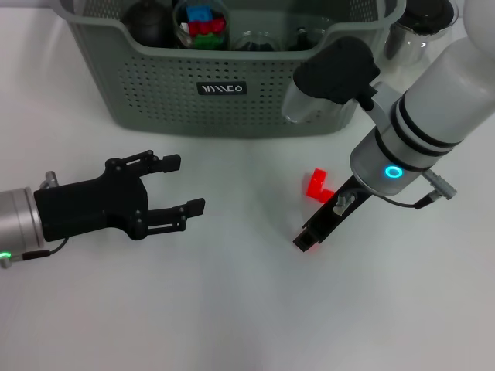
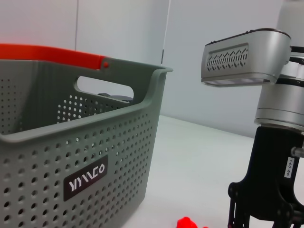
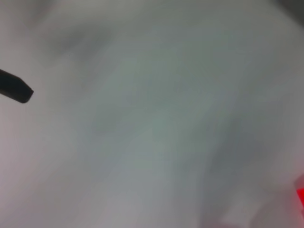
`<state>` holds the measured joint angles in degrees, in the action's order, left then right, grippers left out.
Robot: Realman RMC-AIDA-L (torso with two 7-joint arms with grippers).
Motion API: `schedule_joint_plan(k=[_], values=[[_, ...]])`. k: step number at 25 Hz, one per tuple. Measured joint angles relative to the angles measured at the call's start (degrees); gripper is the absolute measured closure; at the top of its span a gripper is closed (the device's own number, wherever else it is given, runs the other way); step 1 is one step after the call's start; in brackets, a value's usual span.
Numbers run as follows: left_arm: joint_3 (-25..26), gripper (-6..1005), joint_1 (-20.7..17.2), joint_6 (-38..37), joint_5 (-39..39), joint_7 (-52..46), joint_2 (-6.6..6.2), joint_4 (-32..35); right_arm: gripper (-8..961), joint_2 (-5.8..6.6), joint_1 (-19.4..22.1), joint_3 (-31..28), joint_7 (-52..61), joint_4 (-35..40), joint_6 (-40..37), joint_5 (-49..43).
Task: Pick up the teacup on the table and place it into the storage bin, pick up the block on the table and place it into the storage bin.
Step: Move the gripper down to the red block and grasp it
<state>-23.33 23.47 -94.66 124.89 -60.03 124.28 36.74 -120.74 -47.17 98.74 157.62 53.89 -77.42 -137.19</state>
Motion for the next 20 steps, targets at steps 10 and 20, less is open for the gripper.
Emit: schedule_joint_plan(k=[10,20], values=[[0.39,175,0.07,0.01,0.0,0.0,0.0,-0.09,526,-0.17,-0.11,0.59,-0.58,-0.27,0.15,0.09],[0.39,175,0.17,0.0,0.0,-0.03,0.0,-0.09,530,-0.14,-0.16,2.18,0.01,-1.24,1.3,0.09]])
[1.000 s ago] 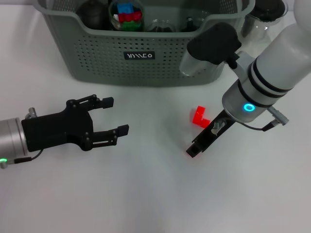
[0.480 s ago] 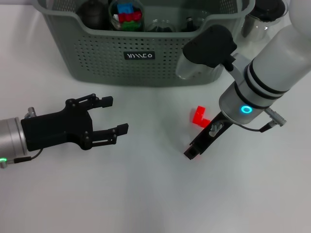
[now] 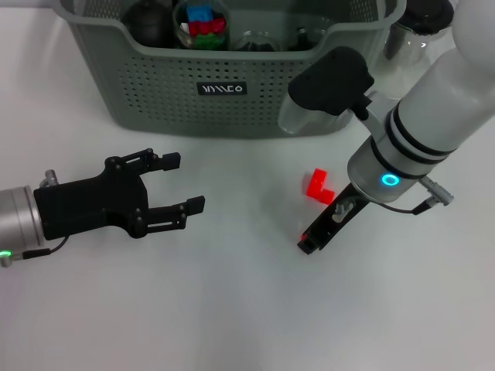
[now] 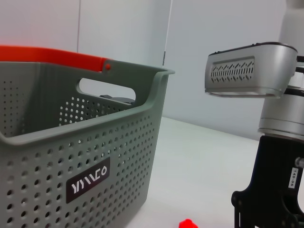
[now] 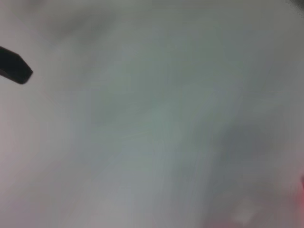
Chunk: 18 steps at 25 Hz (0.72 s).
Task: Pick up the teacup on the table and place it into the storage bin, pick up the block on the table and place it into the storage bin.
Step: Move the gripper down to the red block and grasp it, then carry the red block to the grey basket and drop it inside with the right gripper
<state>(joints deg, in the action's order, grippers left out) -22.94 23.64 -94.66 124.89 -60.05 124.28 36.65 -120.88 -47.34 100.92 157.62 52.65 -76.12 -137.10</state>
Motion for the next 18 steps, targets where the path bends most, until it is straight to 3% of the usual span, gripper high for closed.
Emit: schedule_joint_plan(k=[2,7,9,14,18], values=[[0.04,175,0.0,0.0,-0.04,-0.04,0.0,0.0,532,0.01,0.0,-0.13,0.05,-0.07,-0.12,0.0],[0.18,175,0.0,-0.01,-0.26,-0.05,0.0,-0.25,706,0.42,1.57,-0.92,0.4,4.42,-1.75,0.01],[0.18,175,0.0,-0.16,-0.27,-0.13,0.0,-0.26,717,0.58,2.64,-2.39,0.5,7.47,-3.36,-0.29],[0.66,175,0.0,-0.25,-0.27,-0.28,-0.01,-0.26,738,0.71,7.82,-11.42,-2.23,19.53,-10.15,-1.04],[3.18,175,-0.05,-0.42,-0.27,-0.12,-0.17,-0.27,738,0.74,12.33,-22.96,-6.66,31.04,-14.62,3.34]])
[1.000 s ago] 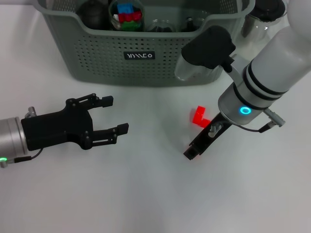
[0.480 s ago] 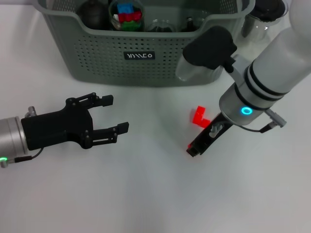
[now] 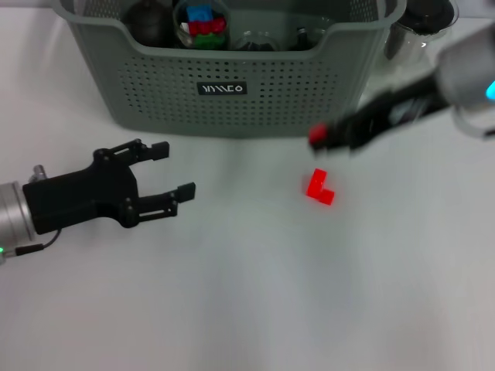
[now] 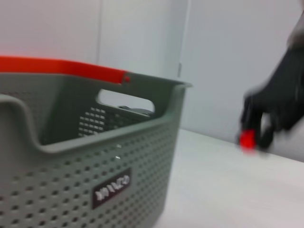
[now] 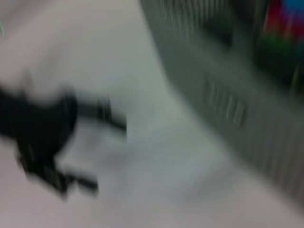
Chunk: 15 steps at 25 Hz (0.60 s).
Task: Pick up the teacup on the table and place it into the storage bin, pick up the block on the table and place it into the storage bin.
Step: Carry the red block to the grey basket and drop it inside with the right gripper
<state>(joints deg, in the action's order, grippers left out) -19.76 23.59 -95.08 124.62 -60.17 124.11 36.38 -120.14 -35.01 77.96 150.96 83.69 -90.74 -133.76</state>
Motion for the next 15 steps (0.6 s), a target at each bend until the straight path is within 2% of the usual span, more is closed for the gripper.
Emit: schedule_joint_plan(k=[4,8,9,10,12,15], values=[[2.29,175,-0.05,-0.24,0.0,0.05,-0.2,0.01,738,0.07,1.44,-10.46,-5.74,5.41,0.39,11.54],[2.74,175,-0.05,-0.3,0.0,0.07,-0.28,0.0,738,0.08,-1.19,-13.4,-9.53,4.4,7.73,16.29],[2.76,175,-0.04,-0.29,0.01,0.07,-0.27,-0.02,738,0.07,-4.07,-12.46,-9.98,2.48,12.42,14.65],[2.73,175,-0.04,-0.29,0.01,0.08,-0.24,-0.05,738,0.07,-4.07,-12.46,-9.98,2.48,12.42,14.65],[2.77,175,-0.03,-0.29,0.01,0.09,-0.15,-0.09,738,0.07,-8.22,-11.49,-9.86,-1.67,17.45,10.84],[2.77,175,0.03,-0.28,0.0,0.1,-0.02,-0.31,738,0.04,-16.58,-11.03,-8.89,-12.53,24.74,3.18]])
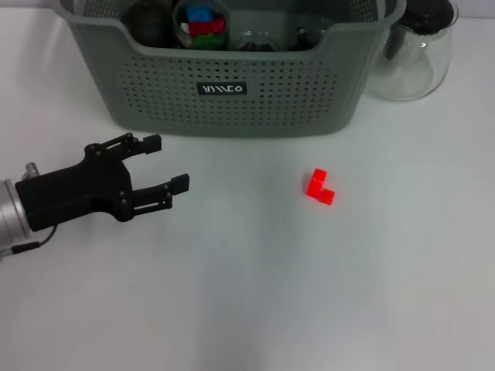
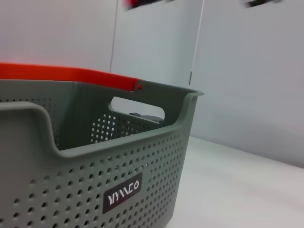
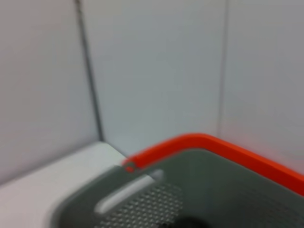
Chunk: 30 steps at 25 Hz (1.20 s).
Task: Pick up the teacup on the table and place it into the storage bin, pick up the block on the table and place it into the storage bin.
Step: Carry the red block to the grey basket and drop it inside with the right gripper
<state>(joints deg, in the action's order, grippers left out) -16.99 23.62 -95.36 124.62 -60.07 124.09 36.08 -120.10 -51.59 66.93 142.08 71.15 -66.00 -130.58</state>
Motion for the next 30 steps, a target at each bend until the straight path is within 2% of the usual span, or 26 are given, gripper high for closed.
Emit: schedule_joint_plan(k=[4,8,11,14,17,29,30], values=[[0.03,175,0.07,-0.02,-0.19,0.03,0.09,-0.54,738,0.01,-13.18,-0.58,1.15,-21.05,11.3,-8.93],[0.03,175,0.15,0.0,-0.33,-0.06,0.13,-0.73,739,0.02,-22.18,-0.3,3.77,-36.58,20.53,-13.64],[0.03,175,0.2,0.0,-0.35,-0.19,0.19,-0.75,739,-0.15,-27.03,-0.13,5.19,-44.84,23.72,-15.12],[0.05,175,0.08,-0.04,-0.35,-0.23,0.21,-0.75,739,-0.41,-28.7,-0.08,5.26,-48.72,25.4,-15.3],[0.03,175,-0.15,-0.11,-0.35,-0.23,0.2,-0.75,739,-0.53,-28.38,-0.03,5.08,-49.49,26.21,-15.07],[0.22,175,-0.77,-0.6,-0.35,-0.29,0.28,-0.75,739,-0.6,-26.68,-0.04,1.56,-48.46,28.02,-11.0],[0.37,175,-0.83,-0.72,-0.35,-0.29,0.28,-0.75,702,-0.59,-26.01,-0.05,1.51,-47.1,27.62,-10.37]])
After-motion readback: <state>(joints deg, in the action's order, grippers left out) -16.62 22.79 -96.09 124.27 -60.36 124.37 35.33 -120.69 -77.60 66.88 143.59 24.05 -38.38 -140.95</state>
